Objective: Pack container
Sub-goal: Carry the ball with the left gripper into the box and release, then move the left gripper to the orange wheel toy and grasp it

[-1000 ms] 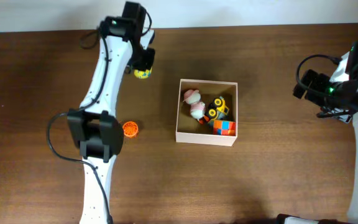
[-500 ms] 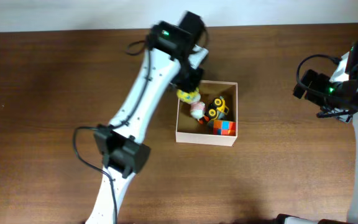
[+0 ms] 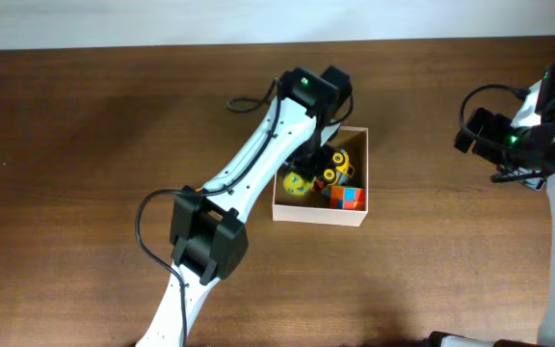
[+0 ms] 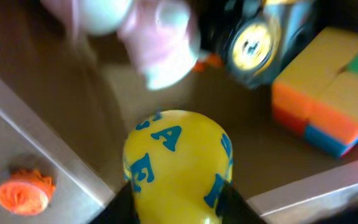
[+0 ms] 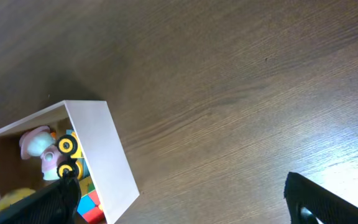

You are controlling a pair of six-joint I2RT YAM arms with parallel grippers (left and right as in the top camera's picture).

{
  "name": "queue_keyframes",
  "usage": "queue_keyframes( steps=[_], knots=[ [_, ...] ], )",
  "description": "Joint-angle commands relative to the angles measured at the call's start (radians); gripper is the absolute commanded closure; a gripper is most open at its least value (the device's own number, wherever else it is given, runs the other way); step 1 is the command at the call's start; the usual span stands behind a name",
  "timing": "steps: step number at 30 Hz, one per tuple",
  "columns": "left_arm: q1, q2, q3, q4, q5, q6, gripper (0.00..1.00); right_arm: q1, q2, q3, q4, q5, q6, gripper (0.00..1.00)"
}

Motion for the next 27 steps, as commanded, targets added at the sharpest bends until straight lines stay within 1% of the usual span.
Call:
queue_keyframes(
  steps=[1,2,4,5,13,16,18,21,23,27],
  knots=[
    [0.025,-0.043,0.030,-0.037,-0.056,-0.001,0.44,-0.005,0.004,-0.002,0.000,-0.013,0.007,0.01],
    [0.034,-0.071,0.030,-0.037,-0.057,0.006,0.25,-0.005,0.004,-0.002,0.000,-0.013,0.007,0.01],
    [0.054,-0.124,0.032,-0.037,-0.067,0.006,0.13,-0.005,0.004,-0.002,0.000,-0.013,0.007,0.01],
    [0.067,-0.155,0.032,-0.037,-0.068,0.006,0.01,-0.005,0.004,-0.002,0.000,-0.013,0.007,0.01],
    [0.226,-0.396,0.031,-0.037,-0.074,0.018,0.01,-0.005,0.004,-0.002,0.000,-0.013,0.007,0.01],
    [0.296,-0.451,0.016,-0.037,-0.073,0.017,0.01,-0.005,0.004,-0.002,0.000,-0.013,0.007,0.01],
    [0.351,-0.478,-0.026,-0.037,-0.061,0.017,0.01,-0.005,0.004,-0.002,0.000,-0.013,0.007,0.01],
    [0.422,-0.500,-0.162,-0.037,-0.017,0.018,0.01,-0.005,0.004,-0.002,0.000,-0.013,0.007,0.01],
    [0.452,-0.502,-0.280,-0.034,-0.018,0.018,0.01,-0.005,0.004,-0.002,0.000,-0.012,0.007,0.01],
    [0.473,-0.502,-0.525,0.080,-0.017,0.018,0.00,-0.005,0.004,-0.002,0.000,-0.013,0.007,0.01]
  ],
)
